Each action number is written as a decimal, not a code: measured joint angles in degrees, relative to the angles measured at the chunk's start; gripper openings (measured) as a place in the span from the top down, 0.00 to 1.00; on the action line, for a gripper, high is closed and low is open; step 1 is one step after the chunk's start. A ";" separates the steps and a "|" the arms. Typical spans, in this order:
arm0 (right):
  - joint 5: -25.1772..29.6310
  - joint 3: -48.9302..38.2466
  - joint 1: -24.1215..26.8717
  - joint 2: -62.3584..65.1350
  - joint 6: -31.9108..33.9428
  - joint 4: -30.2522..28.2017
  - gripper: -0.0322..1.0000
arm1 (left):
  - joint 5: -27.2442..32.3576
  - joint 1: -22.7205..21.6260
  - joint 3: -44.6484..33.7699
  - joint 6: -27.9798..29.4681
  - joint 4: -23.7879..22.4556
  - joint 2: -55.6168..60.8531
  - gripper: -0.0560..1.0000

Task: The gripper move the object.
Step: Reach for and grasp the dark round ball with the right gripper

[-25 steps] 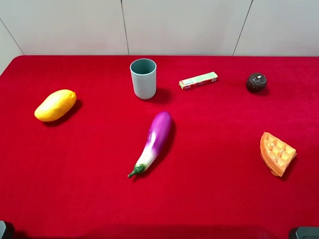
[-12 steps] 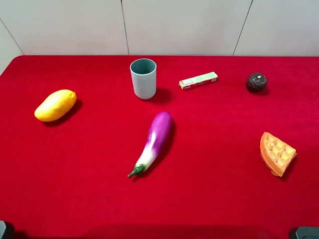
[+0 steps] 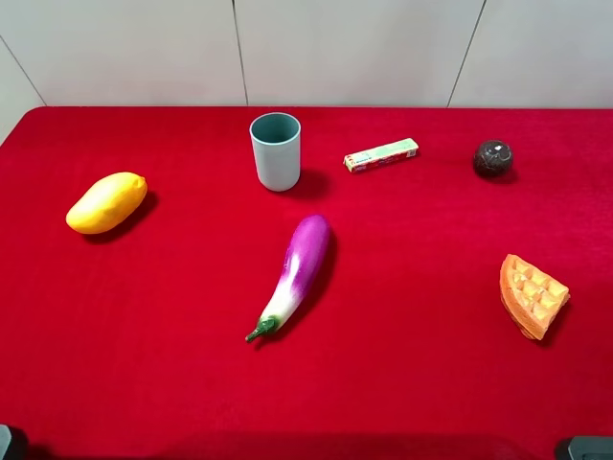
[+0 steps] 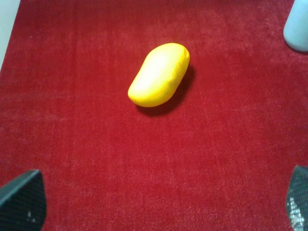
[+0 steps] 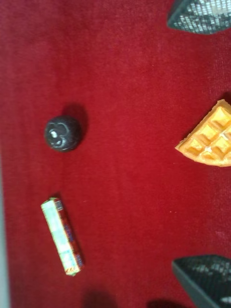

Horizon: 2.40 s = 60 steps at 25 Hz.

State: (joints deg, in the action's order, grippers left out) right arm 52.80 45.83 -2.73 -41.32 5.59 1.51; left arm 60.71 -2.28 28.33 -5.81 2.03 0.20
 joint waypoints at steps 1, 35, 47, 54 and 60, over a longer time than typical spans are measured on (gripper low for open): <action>0.00 1.24 0.00 -2.21 0.00 0.00 0.30 | 0.00 0.00 0.00 0.00 0.00 0.00 0.01; 5.47 43.38 0.00 -63.29 -1.55 -2.90 0.30 | 0.05 0.00 0.00 0.00 0.04 0.00 0.01; 4.37 44.31 4.45 -73.76 -3.27 -1.51 0.30 | 0.05 0.00 0.00 0.00 0.04 0.00 0.01; 2.73 44.31 6.17 -76.16 -7.01 4.36 0.30 | 0.05 0.00 0.00 0.00 0.04 0.00 0.01; 2.44 44.68 6.17 -78.50 -7.35 5.95 0.30 | 0.05 0.00 0.00 0.00 0.04 0.00 0.01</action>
State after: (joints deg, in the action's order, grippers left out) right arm 55.24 90.51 3.43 -119.82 -1.76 7.47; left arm 60.76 -2.28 28.33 -5.81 2.07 0.20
